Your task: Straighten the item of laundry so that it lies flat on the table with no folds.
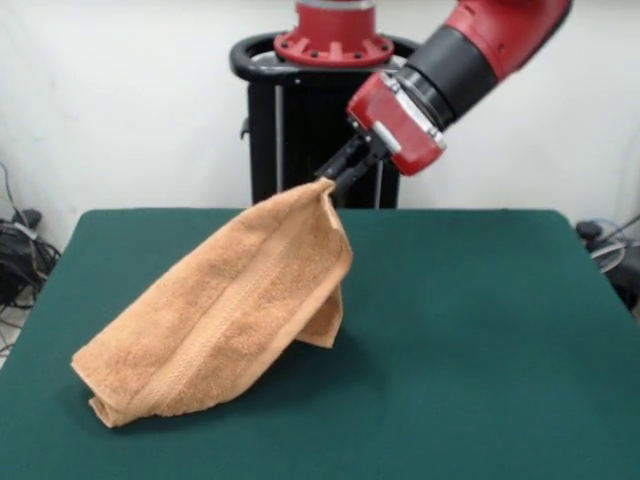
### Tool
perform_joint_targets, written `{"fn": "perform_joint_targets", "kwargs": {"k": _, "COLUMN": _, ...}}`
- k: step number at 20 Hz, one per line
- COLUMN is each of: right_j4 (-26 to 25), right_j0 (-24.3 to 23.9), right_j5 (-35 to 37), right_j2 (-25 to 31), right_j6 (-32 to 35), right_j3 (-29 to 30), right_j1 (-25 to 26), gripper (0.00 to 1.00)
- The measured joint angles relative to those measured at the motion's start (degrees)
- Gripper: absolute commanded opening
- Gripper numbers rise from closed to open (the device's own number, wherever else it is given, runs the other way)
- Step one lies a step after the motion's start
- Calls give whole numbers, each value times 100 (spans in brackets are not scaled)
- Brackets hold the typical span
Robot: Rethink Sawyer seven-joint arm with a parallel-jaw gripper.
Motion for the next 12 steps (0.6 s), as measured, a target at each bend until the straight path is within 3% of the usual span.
{"fn": "perform_joint_targets", "kwargs": {"k": 12, "right_j4": 1568, "right_j0": 160, "right_j5": 1, "right_j2": 0, "right_j6": 46, "right_j3": 5, "right_j1": 553, "gripper": 0}}
